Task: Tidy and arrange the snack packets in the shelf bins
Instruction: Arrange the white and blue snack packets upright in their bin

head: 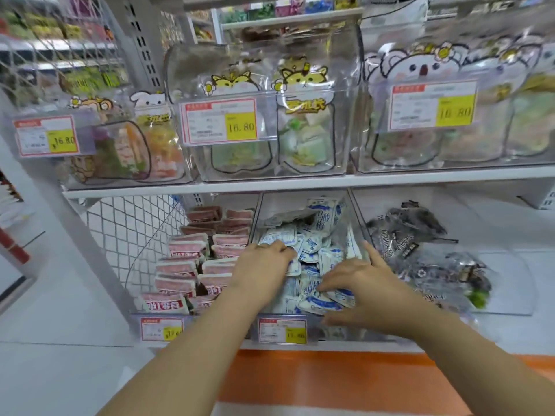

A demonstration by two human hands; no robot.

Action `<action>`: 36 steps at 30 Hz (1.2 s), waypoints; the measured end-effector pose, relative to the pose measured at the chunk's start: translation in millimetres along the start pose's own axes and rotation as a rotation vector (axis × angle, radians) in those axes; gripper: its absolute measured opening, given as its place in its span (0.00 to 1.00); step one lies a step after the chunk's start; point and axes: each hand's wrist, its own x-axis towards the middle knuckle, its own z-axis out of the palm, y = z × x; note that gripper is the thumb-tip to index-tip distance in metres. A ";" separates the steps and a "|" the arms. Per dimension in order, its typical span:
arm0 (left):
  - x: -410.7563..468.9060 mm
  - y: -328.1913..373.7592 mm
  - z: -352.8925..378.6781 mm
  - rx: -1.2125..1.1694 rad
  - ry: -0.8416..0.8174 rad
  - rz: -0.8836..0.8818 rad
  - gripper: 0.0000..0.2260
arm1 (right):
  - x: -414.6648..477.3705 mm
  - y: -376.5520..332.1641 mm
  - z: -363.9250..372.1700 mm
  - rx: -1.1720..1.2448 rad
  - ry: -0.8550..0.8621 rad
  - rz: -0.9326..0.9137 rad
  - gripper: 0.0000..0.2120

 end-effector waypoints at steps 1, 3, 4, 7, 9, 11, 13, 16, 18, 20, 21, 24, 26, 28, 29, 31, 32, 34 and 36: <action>3.2 0.2 0.9 0.036 0.007 0.002 0.24 | -0.3 -1.3 0.5 -0.004 -0.001 -0.006 0.26; 6.4 -1.2 1.2 0.021 0.036 0.001 0.22 | 0.5 0.6 1.6 -0.006 0.052 -0.018 0.21; 6.2 -2.8 0.2 -0.019 0.063 -0.015 0.21 | 2.0 2.2 2.2 0.001 0.086 -0.026 0.18; -1.5 -10.0 -12.0 -0.227 0.161 -0.109 0.16 | 4.5 2.0 8.9 -0.027 0.210 -0.118 0.08; -11.8 -15.8 -22.6 -0.467 0.240 -0.213 0.13 | 4.7 -5.3 10.8 -0.066 0.303 -0.156 0.05; -23.3 -19.6 -30.6 -0.662 0.324 -0.314 0.10 | 3.8 -12.2 9.4 -0.021 0.333 -0.102 0.10; -34.9 -20.5 -35.3 -0.786 0.397 -0.405 0.05 | -1.0 -14.6 -1.1 0.256 0.407 0.055 0.11; -49.6 -18.1 -39.9 -0.959 0.510 -0.528 0.07 | -12.2 -13.5 -15.5 0.799 0.557 0.306 0.08; -56.3 -11.8 -42.3 -1.064 0.551 -0.563 0.08 | -15.7 -18.7 -19.4 1.006 0.540 0.366 0.10; -61.2 -2.0 -44.5 -1.140 0.536 -0.570 0.09 | -14.2 -28.4 -20.2 1.163 0.529 0.365 0.12; -63.1 3.4 -46.0 -1.155 0.519 -0.561 0.09 | -12.2 -32.1 -20.0 1.203 0.541 0.365 0.12; -65.5 14.9 -49.0 -1.179 0.475 -0.508 0.08 | -4.6 -33.8 -19.4 1.187 0.598 0.376 0.14; -66.5 15.9 -48.1 -1.140 0.444 -0.482 0.07 | 1.2 -28.3 -17.9 1.206 0.594 0.374 0.13; -68.4 13.3 -44.5 -1.044 0.413 -0.451 0.06 | 8.0 -23.0 -15.5 1.265 0.555 0.386 0.14; -69.9 11.8 -43.4 -1.008 0.384 -0.446 0.06 | 10.5 -21.1 -14.8 1.290 0.529 0.395 0.14; -73.0 8.4 -45.0 -0.953 0.309 -0.458 0.06 | 14.4 -17.1 -13.8 1.315 0.464 0.402 0.14; -74.0 5.7 -46.7 -0.931 0.277 -0.465 0.05 | 16.2 -14.8 -13.5 1.296 0.437 0.402 0.13; -74.7 -0.5 -51.6 -0.905 0.239 -0.478 0.06 | 17.8 -11.2 -13.8 1.203 0.418 0.390 0.09; -74.9 -5.8 -58.0 -0.915 0.210 -0.489 0.06 | 17.7 -7.6 -13.2 0.992 0.470 0.360 0.05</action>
